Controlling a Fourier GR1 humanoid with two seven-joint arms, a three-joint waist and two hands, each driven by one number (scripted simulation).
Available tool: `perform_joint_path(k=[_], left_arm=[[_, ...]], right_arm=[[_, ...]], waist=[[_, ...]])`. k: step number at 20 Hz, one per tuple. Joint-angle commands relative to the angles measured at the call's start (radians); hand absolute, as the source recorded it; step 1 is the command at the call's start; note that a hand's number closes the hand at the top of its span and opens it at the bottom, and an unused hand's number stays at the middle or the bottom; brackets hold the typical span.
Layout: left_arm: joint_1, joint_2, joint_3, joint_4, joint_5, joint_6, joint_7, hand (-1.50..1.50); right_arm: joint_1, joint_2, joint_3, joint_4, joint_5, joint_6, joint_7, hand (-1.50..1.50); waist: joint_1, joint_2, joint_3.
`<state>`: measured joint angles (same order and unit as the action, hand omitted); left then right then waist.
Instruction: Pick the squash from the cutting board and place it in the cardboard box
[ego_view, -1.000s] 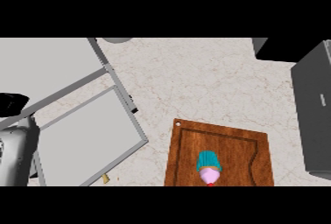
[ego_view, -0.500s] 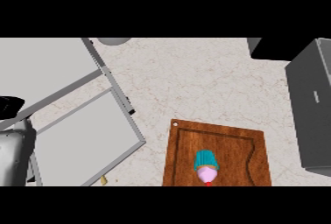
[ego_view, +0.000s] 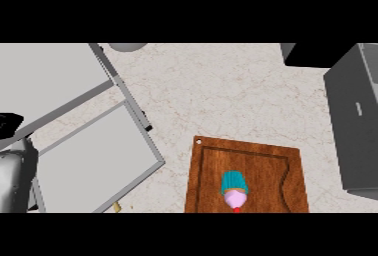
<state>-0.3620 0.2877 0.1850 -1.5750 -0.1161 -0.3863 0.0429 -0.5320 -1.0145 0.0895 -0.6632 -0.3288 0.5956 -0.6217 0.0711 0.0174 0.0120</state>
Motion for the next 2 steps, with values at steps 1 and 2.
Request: perform_joint_path(k=[1,2], left_arm=[[0.037,-0.084,-0.073,0.016,-0.024,0.018,-0.057,0.0],[0.044,-0.094,-0.072,0.008,-0.01,0.012,-0.041,0.0]], right_arm=[[-0.077,0.03,-0.062,0.15,-0.115,0.187,0.04,-1.5],[-0.101,0.005,-0.076,0.173,-0.127,0.208,0.063,-1.5]], waist=[[0.004,0.017,-0.007],[0.01,0.015,-0.006]])
